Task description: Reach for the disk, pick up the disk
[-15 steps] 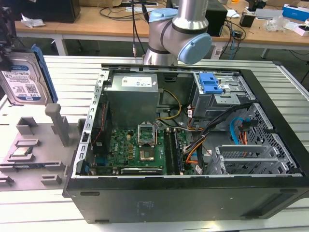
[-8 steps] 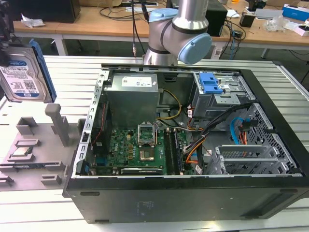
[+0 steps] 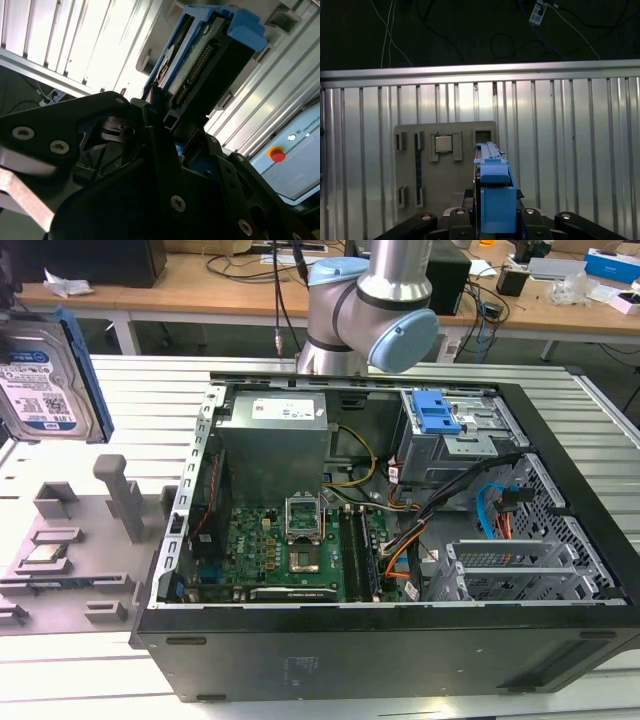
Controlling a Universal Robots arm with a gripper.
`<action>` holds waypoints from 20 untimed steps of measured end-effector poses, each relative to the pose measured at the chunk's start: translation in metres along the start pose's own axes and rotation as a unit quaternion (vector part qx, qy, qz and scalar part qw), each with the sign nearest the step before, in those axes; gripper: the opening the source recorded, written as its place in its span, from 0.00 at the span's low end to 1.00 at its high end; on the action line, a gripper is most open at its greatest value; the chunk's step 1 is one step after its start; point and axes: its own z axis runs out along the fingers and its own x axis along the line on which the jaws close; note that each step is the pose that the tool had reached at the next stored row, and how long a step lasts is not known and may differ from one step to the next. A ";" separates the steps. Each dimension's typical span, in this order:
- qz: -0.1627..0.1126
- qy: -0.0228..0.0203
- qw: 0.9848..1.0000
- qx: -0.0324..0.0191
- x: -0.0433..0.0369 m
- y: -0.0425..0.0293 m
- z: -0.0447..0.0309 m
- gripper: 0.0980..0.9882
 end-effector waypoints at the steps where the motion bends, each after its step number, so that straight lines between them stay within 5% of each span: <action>1: 0.000 0.000 1.000 0.000 0.0000 0.0000 -0.0012 0.30; 20: 0.000 0.000 1.000 -0.001 0.0004 -0.0005 -0.0303 0.30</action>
